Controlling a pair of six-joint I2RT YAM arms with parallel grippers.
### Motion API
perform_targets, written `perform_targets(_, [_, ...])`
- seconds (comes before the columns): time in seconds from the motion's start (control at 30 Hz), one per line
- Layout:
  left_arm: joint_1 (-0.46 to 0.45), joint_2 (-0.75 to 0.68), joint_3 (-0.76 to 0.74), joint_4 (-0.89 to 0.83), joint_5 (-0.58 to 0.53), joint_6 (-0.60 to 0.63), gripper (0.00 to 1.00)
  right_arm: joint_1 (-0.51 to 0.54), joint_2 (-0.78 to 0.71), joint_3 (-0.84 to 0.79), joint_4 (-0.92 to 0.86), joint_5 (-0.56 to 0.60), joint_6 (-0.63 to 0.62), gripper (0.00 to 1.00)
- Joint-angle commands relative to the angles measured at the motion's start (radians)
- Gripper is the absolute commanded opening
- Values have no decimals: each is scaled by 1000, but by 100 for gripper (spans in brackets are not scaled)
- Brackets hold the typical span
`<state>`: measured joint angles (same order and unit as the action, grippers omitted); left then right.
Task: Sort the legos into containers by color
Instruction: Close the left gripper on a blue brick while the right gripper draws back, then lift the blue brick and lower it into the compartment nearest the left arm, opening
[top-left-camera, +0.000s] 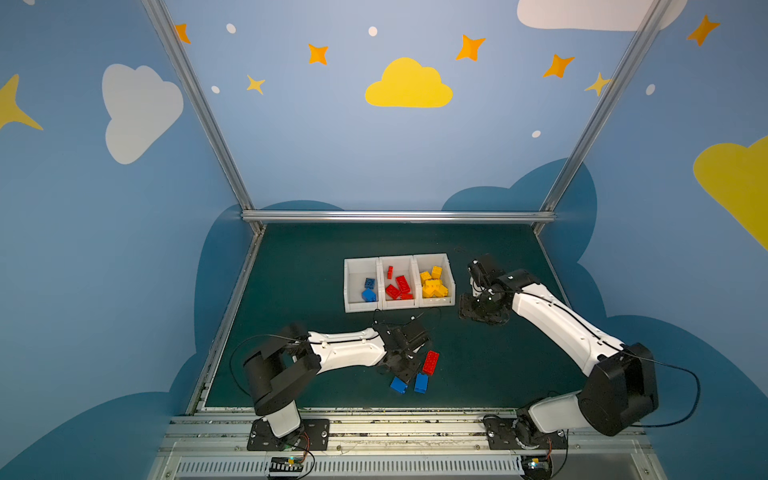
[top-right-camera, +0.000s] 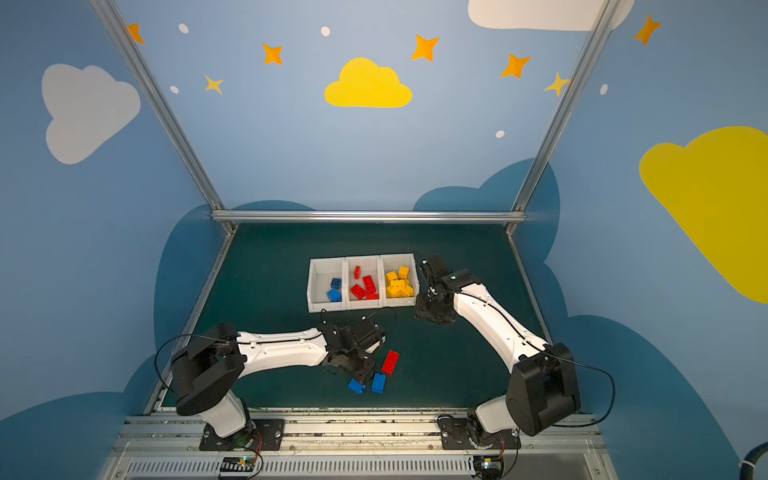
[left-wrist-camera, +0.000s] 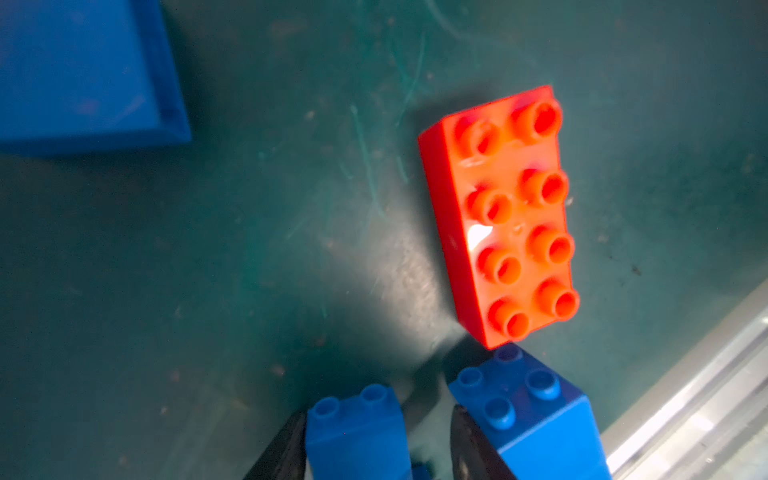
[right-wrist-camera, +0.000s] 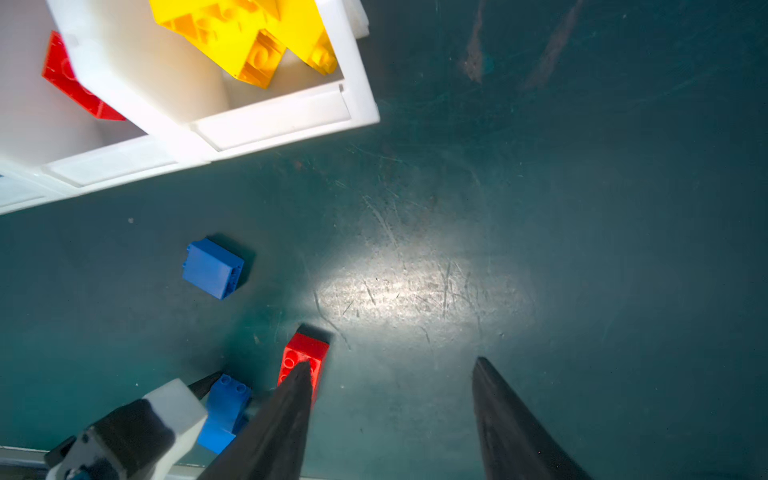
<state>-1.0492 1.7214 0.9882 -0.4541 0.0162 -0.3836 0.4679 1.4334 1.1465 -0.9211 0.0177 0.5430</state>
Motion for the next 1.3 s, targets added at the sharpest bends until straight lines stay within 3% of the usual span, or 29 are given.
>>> perform_targets(0.0, [-15, 31, 24, -70, -38, 20, 49, -6, -38, -17, 8, 10, 15, 61])
perform_targets(0.47, [-43, 62, 47, -116, -111, -5, 35, -13, -105, -95, 27, 7, 21, 58])
perform_targets(0.87, [-28, 18, 55, -118, -144, 10, 32, -17, -147, -114, 11, 8, 29, 57])
perform_targets(1.03, [50, -41, 89, -128, -149, 52, 32, -18, -160, -105, -8, 13, 31, 56])
perform_targets(1.27, [283, -112, 189, -117, -174, 168, 33, -18, -173, -103, -16, 18, 41, 55])
